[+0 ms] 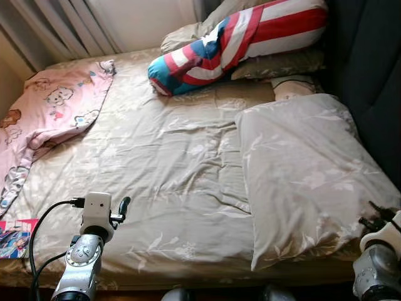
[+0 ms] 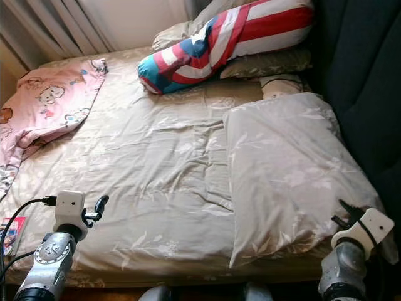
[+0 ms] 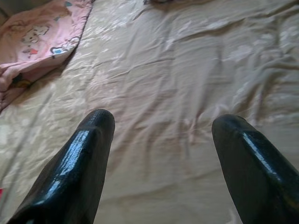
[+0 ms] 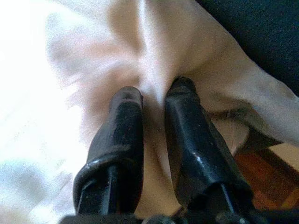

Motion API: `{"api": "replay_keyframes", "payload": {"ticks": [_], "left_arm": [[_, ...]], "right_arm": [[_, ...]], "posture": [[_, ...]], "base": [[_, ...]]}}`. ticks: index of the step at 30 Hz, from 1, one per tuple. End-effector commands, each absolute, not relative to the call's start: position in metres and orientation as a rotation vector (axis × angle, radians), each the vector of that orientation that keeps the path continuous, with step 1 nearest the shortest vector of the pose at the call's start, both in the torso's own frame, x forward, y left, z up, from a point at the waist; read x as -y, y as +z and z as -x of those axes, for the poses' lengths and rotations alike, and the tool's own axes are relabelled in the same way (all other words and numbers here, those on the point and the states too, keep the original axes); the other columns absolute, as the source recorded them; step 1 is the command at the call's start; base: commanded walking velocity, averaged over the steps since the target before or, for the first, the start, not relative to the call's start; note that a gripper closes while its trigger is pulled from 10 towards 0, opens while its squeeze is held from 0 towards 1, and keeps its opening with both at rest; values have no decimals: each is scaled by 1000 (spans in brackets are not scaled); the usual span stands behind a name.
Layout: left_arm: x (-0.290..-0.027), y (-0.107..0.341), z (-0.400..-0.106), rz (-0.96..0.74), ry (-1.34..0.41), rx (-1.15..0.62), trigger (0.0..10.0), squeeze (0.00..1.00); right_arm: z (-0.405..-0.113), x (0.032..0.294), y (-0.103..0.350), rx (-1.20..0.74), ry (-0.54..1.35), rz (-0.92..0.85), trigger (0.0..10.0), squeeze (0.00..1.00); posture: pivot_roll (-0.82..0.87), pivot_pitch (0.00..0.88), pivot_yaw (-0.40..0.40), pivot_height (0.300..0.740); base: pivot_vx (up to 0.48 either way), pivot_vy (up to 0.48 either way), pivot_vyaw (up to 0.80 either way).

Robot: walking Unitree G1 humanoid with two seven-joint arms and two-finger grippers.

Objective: Clean up the room

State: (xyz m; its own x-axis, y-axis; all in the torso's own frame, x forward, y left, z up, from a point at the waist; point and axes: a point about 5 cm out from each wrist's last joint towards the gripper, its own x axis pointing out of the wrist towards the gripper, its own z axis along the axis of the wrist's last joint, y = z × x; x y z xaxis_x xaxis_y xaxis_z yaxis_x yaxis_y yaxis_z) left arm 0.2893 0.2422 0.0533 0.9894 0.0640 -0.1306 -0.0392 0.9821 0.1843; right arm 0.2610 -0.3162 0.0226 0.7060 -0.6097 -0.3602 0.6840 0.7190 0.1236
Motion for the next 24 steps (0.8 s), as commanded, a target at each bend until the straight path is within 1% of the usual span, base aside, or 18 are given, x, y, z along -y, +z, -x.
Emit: {"api": "replay_keyframes", "payload": {"ticks": [1,2,3,4,5,6,10,11,12,13,14,16,19,22,24], "left_arm": [[-247,50,-287,-185,70,-153,10000,0],[-246,49,-288,-182,73,-154,10000,0],[-246,49,-288,-182,73,-154,10000,0],[-246,49,-288,-180,73,-154,10000,0],[-245,48,-288,-177,75,-154,10000,0],[-244,48,-288,-173,78,-153,10000,0],[-242,46,-289,-135,102,-153,10000,0],[-243,43,-288,-85,130,-163,10000,0],[-243,43,-288,-85,130,-163,10000,0],[-245,41,-288,-43,153,-175,10000,0],[-246,37,-286,31,189,-195,10000,0],[-244,32,-286,83,187,-217,10000,0],[-239,25,-284,92,169,-254,10000,0],[-236,10,-277,88,182,-327,10000,0],[-236,7,-275,87,186,-342,10000,0]], "right_arm": [[-266,302,18,-330,-646,-265,10000,1000],[-269,295,18,-325,-593,-266,10000,490],[-269,295,18,-325,-593,-266,10000,490],[-270,292,17,-328,-565,-263,10000,467],[-273,286,17,-323,-517,-261,10000,196],[-275,282,18,-307,-479,-254,10000,0],[-280,270,25,-228,-374,-241,10000,0],[-280,267,27,-198,-348,-215,10000,0],[-280,267,27,-198,-348,-215,10000,0],[-280,267,27,-197,-346,-205,10000,0],[-279,267,26,-204,-343,-203,10000,0],[-278,265,24,-211,-339,-204,10000,0],[-273,260,16,-249,-296,-174,10000,0],[-259,258,-1,-340,-285,-128,10000,0],[-257,257,-3,-354,-279,-117,10000,0]], "posture": [[-116,93,135,669],[-123,87,129,669],[-123,87,129,669],[-124,86,128,669],[-125,81,124,669],[-127,78,120,669],[-131,69,112,669],[-136,64,110,674],[-136,64,110,674],[-138,62,108,679],[-143,57,104,689],[-149,49,99,699],[-162,34,92,714],[-175,24,85,739],[-184,20,83,740]], "base": [[0,0,0],[0,0,0],[0,0,0],[0,0,0],[0,0,0],[0,0,0],[0,0,0],[0,0,0],[0,0,0],[0,0,0],[0,0,0],[0,0,0],[0,0,0],[0,0,0],[0,0,0]]}}
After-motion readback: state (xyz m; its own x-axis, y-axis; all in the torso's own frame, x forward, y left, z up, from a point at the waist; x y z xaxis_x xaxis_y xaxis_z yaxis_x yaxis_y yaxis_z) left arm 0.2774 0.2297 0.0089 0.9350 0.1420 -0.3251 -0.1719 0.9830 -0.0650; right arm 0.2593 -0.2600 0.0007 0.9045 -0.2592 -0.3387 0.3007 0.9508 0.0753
